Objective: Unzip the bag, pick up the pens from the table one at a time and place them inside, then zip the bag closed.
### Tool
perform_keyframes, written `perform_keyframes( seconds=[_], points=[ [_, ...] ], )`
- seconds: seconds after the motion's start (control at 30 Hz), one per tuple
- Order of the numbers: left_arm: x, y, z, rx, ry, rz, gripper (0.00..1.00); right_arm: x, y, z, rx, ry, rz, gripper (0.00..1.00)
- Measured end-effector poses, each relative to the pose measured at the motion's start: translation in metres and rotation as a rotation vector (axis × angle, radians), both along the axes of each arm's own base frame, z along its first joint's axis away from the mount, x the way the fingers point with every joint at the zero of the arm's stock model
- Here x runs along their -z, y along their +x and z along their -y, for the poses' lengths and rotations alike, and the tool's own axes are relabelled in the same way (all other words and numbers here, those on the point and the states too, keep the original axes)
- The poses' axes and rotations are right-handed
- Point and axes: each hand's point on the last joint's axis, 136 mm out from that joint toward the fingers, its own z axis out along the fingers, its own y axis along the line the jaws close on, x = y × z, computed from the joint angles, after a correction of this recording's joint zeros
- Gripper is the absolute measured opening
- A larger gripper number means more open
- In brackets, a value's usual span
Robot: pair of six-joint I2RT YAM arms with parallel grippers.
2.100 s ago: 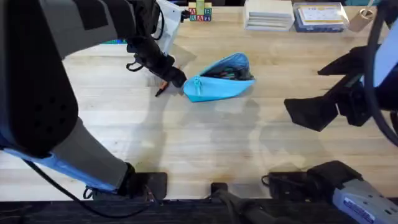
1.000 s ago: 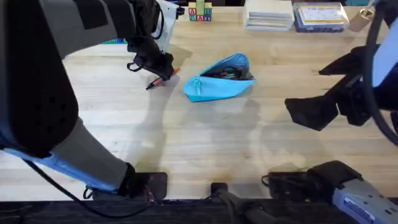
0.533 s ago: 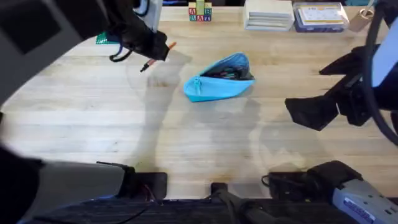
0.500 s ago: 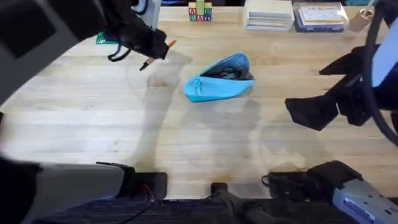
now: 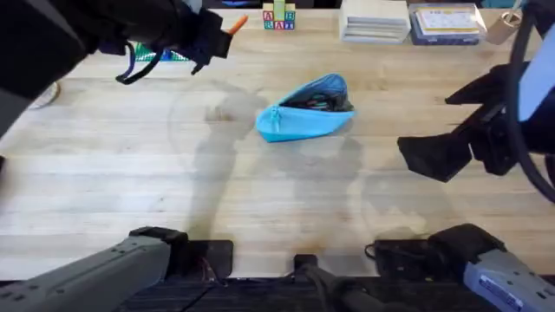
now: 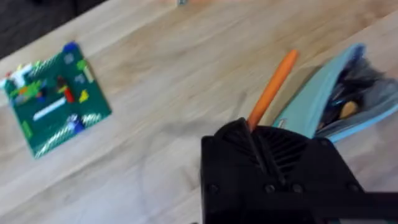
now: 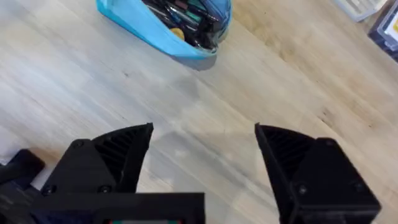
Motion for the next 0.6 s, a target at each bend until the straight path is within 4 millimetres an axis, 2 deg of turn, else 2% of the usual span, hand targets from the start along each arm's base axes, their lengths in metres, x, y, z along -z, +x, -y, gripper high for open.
perform_keyframes(
  seconds=[0.3, 0.6],
  points=[
    [-0.038, -0.005, 0.040, 0.186, -0.183, 0.108, 0.041, 0.000, 0.000, 0.000, 0.000, 0.000, 0.000, 0.997],
    [-0.052, -0.026, 0.073, 0.398, -0.306, 0.118, 0.042, 0.000, 0.000, 0.000, 0.000, 0.000, 0.000, 0.998]
  ],
)
